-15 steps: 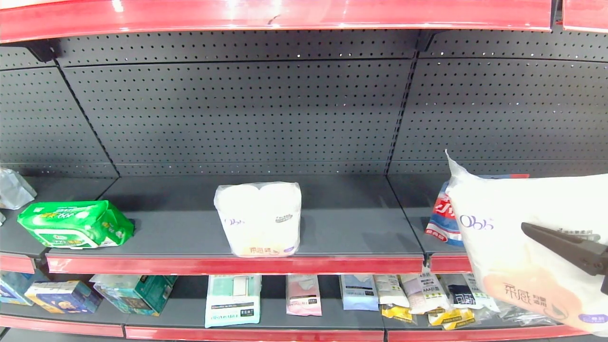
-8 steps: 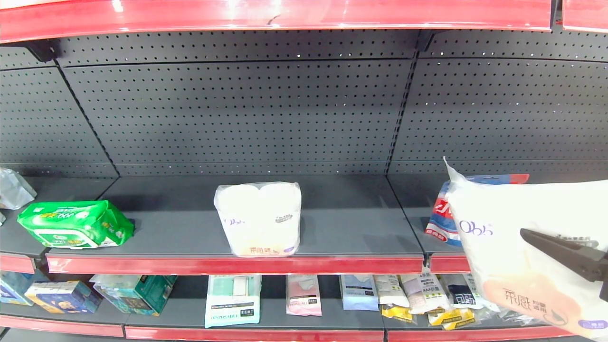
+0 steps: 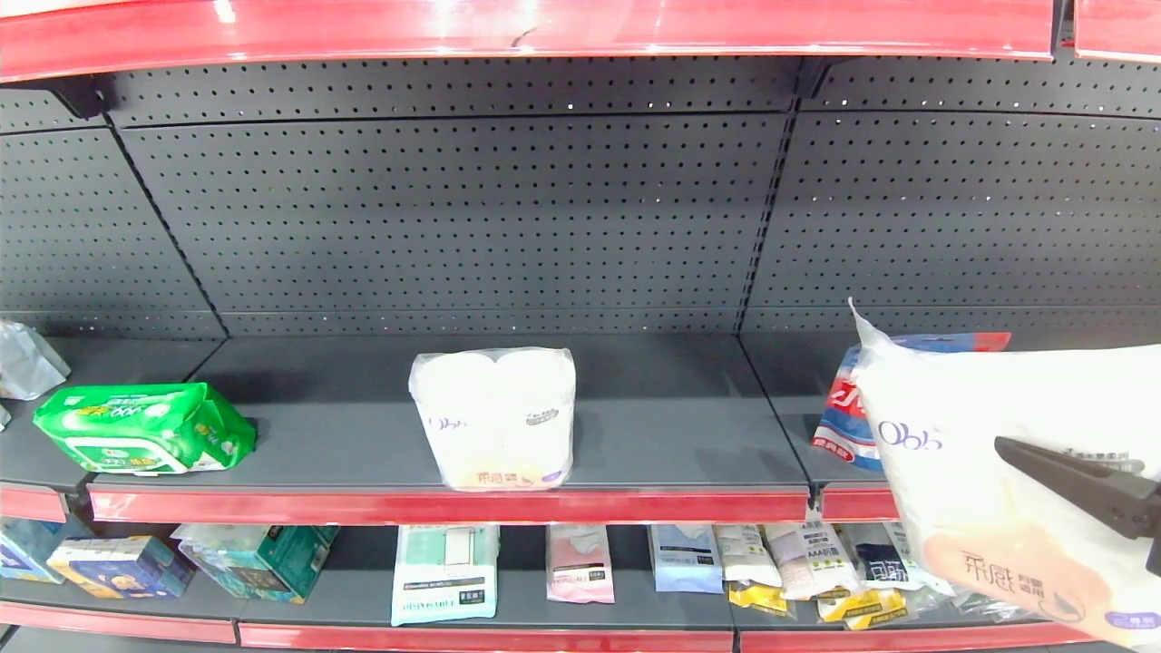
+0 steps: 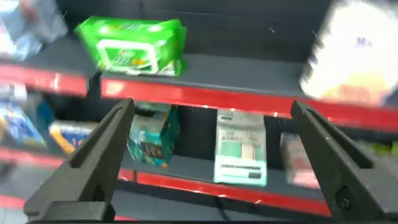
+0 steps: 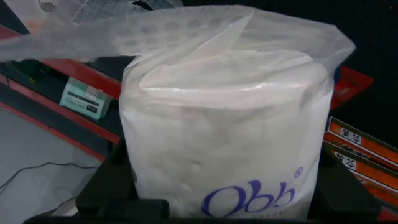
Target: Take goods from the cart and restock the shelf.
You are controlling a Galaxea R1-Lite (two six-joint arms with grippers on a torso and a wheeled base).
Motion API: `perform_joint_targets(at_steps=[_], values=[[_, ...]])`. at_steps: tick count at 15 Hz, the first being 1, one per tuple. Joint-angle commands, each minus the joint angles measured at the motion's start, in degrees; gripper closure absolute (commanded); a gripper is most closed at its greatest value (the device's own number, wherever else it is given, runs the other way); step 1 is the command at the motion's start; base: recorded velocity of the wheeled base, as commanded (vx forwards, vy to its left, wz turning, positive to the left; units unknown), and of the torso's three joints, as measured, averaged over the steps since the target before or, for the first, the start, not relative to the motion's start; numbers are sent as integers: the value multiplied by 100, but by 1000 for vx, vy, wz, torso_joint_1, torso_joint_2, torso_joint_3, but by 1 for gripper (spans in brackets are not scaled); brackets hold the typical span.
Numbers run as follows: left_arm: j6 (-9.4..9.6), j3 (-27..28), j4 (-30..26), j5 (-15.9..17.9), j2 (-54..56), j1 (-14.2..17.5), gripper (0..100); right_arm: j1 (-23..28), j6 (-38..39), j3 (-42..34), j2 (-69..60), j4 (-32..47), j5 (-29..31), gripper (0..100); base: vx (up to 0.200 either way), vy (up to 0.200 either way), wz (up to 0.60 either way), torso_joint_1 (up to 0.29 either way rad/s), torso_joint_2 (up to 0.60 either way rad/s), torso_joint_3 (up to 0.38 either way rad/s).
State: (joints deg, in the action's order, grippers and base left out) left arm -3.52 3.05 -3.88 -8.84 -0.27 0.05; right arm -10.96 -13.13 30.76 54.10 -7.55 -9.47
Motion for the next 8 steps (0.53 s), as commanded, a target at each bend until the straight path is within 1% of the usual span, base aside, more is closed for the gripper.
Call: perform_joint_targets(at_steps=[1, 2, 3, 4, 5, 6, 7, 8], values=[[220, -111, 203, 787, 18, 4, 0, 32, 3, 9, -22, -1, -2, 100, 0, 0, 0, 0, 0, 0], [326, -182, 353, 1174, -70, -5, 0, 50, -5, 9, -22, -1, -2, 100, 0, 0, 0, 0, 0, 0], [405, -182, 309, 1200, -105, -14, 0, 50, -14, 9, -14, -1, -2, 100, 0, 0, 0, 0, 0, 0], [361, -182, 291, 1147, -96, 4, 0, 50, -14, 0, -14, -1, -2, 100, 0, 0, 0, 0, 0, 0], [97, -182, 291, 998, -43, 39, 0, 50, -14, 0, -14, -1, -2, 100, 0, 0, 0, 0, 0, 0], [71, -191, 317, 963, 9, 39, 0, 50, -23, 0, -14, -1, -2, 100, 0, 0, 0, 0, 0, 0], [97, -191, 335, 884, 18, 30, 0, 50, -14, 0, -22, -1, -2, 100, 0, 0, 0, 0, 0, 0], [18, -191, 335, 796, 18, 30, 0, 50, -5, -8, -22, -1, -2, 100, 0, 0, 0, 0, 0, 0]])
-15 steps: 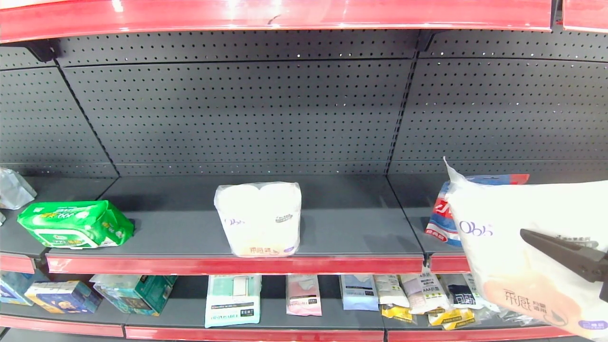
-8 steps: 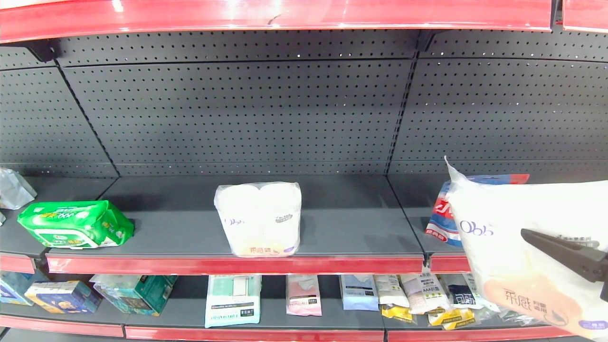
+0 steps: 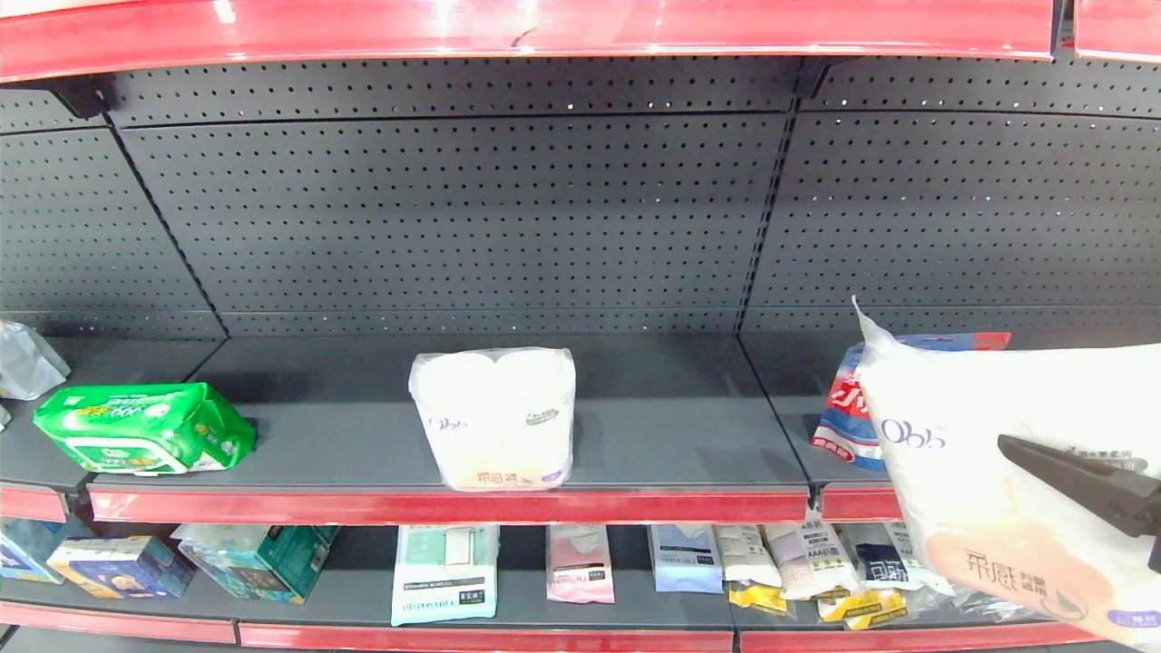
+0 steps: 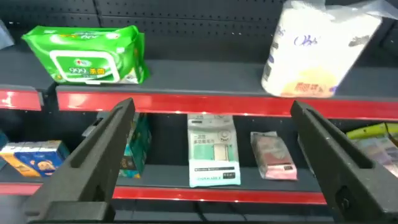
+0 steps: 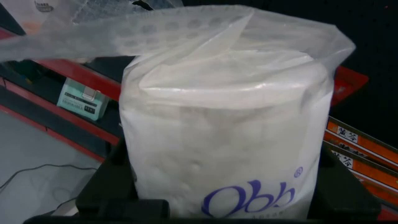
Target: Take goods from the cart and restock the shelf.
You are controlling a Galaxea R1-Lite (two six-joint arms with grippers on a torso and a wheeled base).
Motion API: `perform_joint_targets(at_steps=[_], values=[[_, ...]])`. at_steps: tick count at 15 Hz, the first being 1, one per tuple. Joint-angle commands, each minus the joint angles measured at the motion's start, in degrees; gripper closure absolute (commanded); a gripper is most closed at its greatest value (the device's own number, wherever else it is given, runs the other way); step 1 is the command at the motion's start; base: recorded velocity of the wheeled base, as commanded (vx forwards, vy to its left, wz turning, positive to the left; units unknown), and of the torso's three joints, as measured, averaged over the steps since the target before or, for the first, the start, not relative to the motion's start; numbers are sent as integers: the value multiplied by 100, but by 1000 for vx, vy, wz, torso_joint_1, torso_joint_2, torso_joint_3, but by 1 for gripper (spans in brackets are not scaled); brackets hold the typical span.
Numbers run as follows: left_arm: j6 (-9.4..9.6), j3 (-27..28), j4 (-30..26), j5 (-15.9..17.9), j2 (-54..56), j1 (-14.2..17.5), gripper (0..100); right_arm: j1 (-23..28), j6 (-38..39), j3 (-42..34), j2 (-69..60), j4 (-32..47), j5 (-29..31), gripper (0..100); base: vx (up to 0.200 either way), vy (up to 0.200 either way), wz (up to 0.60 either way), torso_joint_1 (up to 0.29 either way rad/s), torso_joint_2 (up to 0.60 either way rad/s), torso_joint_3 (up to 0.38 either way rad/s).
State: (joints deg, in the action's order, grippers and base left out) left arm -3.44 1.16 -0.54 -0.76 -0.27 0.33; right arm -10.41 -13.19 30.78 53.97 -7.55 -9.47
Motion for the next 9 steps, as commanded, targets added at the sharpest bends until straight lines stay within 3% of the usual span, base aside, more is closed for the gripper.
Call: perform_joint_targets(at_steps=[1, 3, 4, 7, 9], values=[[-140, -2, 1, -47, 18, 2, 0, 4, 1, -2, -9, -1, -2, 100, 0, 0, 0, 0, 0, 0], [-210, -2, 1, -47, 18, 2, 0, 4, -8, 7, -9, -1, -2, 100, 0, 0, 0, 0, 0, 0], [-87, -2, -17, 40, 18, 2, 0, 4, 1, -2, -9, -1, -2, 100, 0, 0, 0, 0, 0, 0], [-61, -2, -8, 76, 18, -7, 0, 4, 1, -2, 0, -1, -2, 100, 0, 0, 0, 0, 0, 0], [-69, -63, 45, -399, 18, -7, 0, 4, 1, -2, 0, -1, -2, 100, 0, 0, 0, 0, 0, 0]])
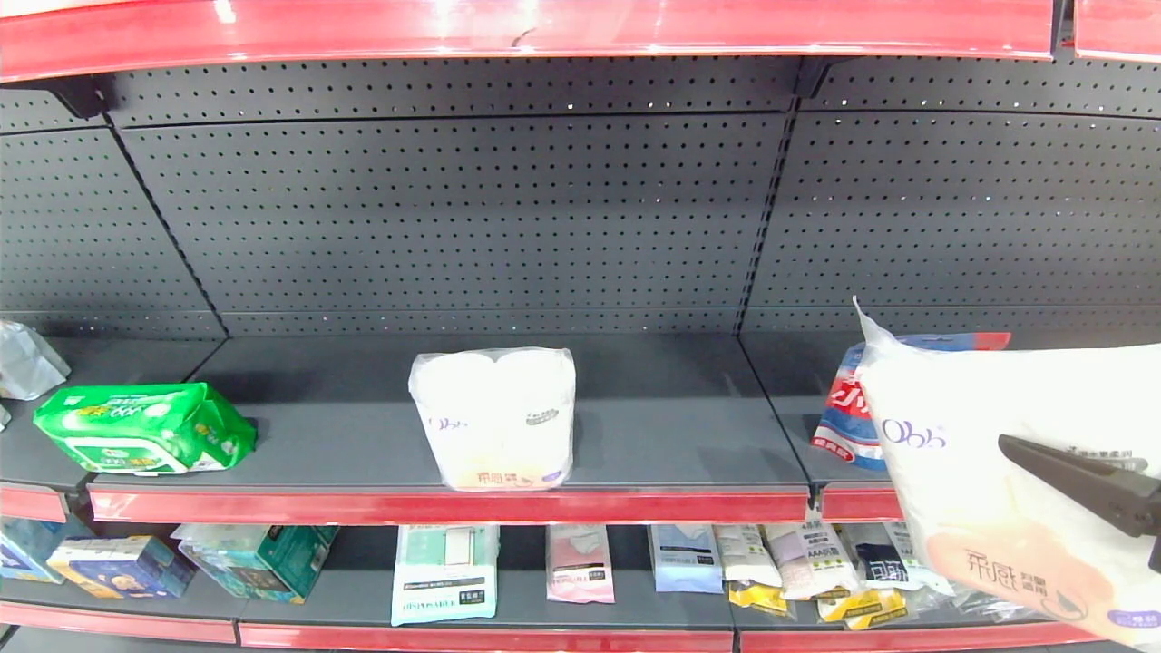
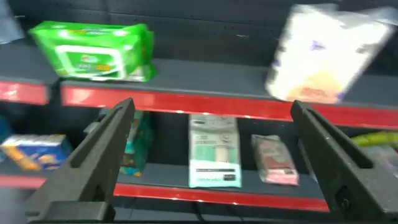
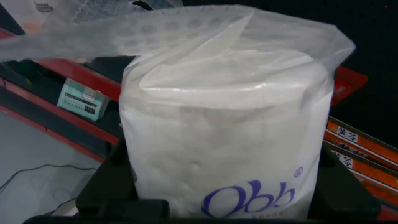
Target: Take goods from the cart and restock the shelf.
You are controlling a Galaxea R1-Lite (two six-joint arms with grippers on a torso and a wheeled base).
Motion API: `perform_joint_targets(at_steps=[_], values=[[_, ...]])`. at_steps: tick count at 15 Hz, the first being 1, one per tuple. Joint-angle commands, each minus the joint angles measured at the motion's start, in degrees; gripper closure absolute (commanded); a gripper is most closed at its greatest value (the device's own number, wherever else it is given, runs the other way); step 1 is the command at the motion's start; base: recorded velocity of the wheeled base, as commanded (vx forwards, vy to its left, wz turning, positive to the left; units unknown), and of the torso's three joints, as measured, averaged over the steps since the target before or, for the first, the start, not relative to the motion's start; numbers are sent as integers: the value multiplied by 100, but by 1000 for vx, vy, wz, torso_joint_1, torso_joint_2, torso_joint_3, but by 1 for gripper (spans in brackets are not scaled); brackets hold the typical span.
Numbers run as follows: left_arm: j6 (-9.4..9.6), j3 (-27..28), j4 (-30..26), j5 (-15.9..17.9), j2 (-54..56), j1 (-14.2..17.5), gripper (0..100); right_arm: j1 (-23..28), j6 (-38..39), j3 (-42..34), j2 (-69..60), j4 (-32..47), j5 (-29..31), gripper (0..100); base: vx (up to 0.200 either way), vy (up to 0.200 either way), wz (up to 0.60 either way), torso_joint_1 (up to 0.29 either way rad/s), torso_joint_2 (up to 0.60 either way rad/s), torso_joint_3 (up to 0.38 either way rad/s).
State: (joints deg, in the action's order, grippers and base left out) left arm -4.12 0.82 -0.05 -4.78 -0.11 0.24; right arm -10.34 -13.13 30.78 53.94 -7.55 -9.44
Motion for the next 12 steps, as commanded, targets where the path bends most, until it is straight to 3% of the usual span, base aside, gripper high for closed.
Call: perform_joint_targets(at_steps=[1, 12], values=[[-1, -73, 22, -67, 2, 2, 0, -3, 3, -11, 2, -1, 3, 100, 0, 0, 0, 0, 0, 0], [25, -82, 22, -32, 2, 2, 0, -21, 3, 51, 29, -10, -23, 100, 0, 0, 0, 0, 0, 0]])
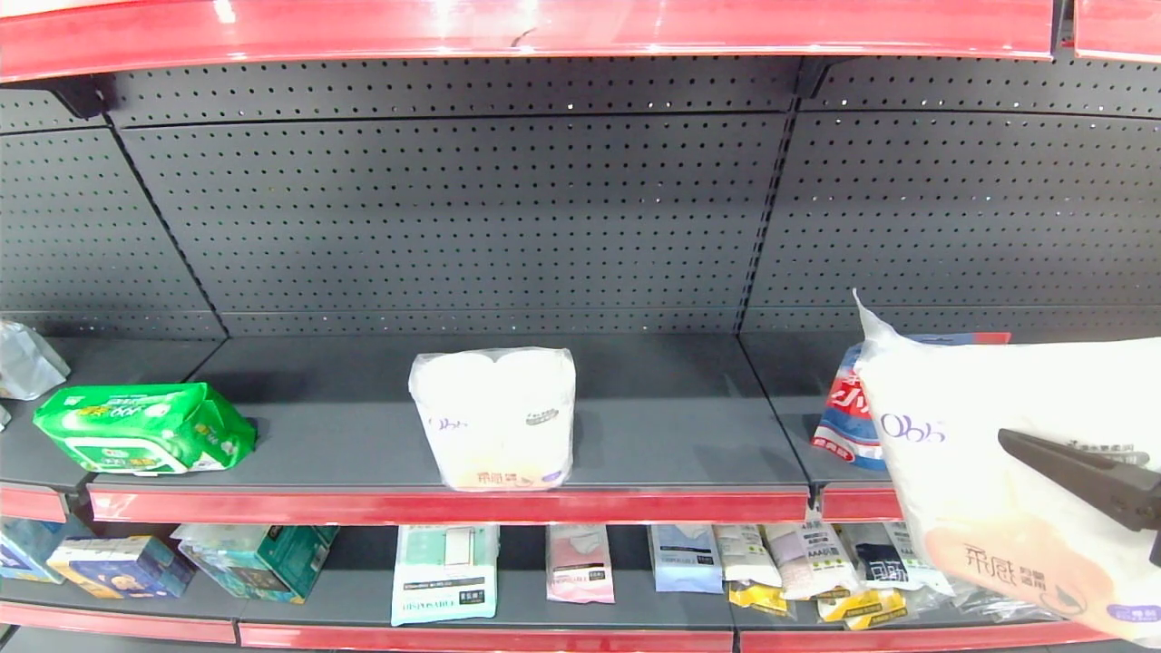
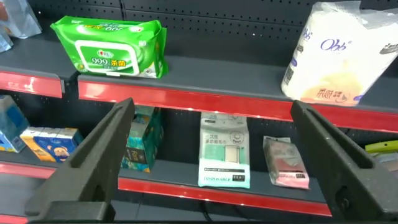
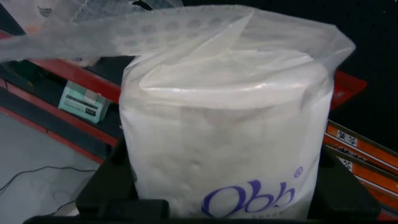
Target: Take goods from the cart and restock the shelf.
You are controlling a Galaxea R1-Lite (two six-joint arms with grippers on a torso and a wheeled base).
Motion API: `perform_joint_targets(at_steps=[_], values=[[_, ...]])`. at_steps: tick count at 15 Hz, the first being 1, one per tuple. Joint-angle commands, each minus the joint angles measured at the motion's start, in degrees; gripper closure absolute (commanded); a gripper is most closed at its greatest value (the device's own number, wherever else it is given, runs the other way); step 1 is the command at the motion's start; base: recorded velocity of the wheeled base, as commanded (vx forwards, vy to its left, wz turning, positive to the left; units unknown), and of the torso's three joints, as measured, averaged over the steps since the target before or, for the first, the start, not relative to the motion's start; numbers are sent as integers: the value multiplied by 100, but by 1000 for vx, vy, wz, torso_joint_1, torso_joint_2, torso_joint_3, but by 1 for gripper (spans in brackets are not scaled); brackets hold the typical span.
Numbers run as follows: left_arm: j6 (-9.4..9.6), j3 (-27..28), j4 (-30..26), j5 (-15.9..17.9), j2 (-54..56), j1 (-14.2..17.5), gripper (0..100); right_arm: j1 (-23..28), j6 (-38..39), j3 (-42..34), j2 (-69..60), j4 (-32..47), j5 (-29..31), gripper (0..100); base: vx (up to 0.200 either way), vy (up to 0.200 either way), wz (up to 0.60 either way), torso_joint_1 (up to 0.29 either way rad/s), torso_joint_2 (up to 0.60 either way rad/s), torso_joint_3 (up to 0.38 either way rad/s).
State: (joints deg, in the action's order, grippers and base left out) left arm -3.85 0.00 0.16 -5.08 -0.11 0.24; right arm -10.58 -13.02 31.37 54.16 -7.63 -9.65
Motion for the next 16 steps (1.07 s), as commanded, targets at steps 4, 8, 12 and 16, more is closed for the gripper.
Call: perform_joint_targets(at_steps=[4, 8, 12, 16], values=[[-1, 0, 2, -1, 2, 2, 0, 12, 89, -8, 24, -2, -1, 100, 0, 0, 0, 0, 0, 0], [-1, 0, 2, -1, 2, 2, 0, 12, 89, -25, 33, -2, -1, 100, 0, 0, 0, 0, 0, 0], [-1, 0, 2, -1, 2, 2, 0, 12, 89, -25, 33, -2, -1, 100, 0, 0, 450, 3, 4, 1], [-1, 0, 2, -1, 2, 2, 0, 12, 89, -25, 24, -2, -1, 100, 0, 0, 450, 4, 1, 1]])
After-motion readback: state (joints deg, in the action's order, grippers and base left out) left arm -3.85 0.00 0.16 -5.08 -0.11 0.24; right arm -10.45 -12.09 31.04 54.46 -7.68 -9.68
